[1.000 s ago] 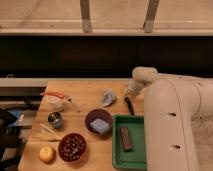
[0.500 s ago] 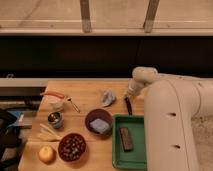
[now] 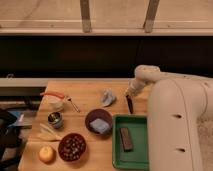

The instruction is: Wipe tray with brush

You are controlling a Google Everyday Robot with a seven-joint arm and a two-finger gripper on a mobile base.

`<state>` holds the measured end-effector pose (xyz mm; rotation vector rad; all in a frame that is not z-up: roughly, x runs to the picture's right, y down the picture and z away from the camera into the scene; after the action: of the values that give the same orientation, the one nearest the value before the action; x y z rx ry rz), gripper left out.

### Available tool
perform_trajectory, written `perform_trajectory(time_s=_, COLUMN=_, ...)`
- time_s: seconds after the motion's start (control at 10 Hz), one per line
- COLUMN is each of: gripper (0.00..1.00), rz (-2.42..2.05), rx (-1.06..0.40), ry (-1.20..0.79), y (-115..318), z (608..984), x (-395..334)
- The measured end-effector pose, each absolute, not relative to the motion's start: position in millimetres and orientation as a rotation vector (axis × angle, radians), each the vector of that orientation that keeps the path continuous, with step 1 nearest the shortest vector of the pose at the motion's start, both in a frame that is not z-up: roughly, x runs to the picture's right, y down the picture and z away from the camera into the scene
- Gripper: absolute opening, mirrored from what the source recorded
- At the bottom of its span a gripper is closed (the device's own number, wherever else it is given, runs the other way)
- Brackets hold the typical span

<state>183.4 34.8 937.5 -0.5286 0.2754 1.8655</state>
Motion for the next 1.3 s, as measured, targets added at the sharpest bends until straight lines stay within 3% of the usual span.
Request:
perform_trajectory(time_s=0.4, gripper=0.0, rz=1.894, rx=-0.508, ry=0.221, y=14.4, z=913.3, x=190.7)
perform_trajectory(time_s=0.9, gripper=0.0, rz=1.872, rx=-0.516, ry=0.197, y=-8.3, z=856.9, x=199.3)
perform_trajectory(time_s=1.3, gripper=0.0, rz=1.81, rx=-0.496, ry=0.277, y=26.5, z=821.8, x=193.4)
